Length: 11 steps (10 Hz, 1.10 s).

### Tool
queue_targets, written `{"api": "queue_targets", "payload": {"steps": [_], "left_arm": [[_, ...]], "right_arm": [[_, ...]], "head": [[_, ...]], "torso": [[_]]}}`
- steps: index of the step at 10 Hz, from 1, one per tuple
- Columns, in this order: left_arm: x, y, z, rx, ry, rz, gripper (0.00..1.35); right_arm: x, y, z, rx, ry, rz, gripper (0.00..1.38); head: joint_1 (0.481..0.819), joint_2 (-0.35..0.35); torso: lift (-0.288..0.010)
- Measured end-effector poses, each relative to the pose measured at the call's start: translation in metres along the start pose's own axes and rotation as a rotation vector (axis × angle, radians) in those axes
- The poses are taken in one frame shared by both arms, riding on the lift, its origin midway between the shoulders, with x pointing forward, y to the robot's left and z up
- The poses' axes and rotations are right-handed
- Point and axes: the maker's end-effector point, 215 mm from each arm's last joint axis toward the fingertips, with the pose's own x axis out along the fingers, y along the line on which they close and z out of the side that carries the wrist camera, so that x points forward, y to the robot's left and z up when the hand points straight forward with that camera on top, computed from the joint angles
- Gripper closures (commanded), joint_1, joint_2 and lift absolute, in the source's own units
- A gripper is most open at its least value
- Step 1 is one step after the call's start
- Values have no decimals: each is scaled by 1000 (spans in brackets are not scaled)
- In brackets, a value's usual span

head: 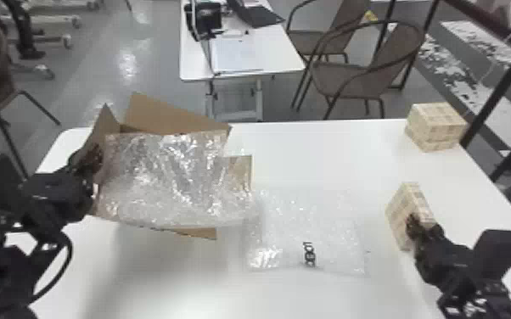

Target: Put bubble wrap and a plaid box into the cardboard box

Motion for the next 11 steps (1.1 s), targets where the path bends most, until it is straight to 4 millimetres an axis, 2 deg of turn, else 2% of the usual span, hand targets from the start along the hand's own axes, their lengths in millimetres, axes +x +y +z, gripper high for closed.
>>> {"api": "queue_targets", "payload": {"steps": [2,3,4,6,7,9,11], "left_arm": [[0,0,-1,1,2,0,1223],[0,0,-1,2,3,0,1223],[0,-1,-1,3,4,-1,1223],[1,-2,-2,5,7,-3,1223],[2,-4,-2,5,7,-5,1223],[4,-6,-2,6,8,-10,1223],[6,-10,-3,6,13,-16,1223]], "right_arm": [[-2,2,9,11,-23,-1,1067],[-2,7,23,20,-45,7,1067],[1,20,45,24,-72,38,1067],[16,69,96,48,-107,180,1067],[25,101,118,75,-109,283,1067],[41,163,163,98,-130,455,1067],[46,229,203,106,-153,626,1067]], "head": [[695,-5],[695,-3],[695,7],[695,44],[695,77],[652,137],[619,184]], "torso": [[-109],[-109],[-109],[-109],[-109],[-109],[-108]]}}
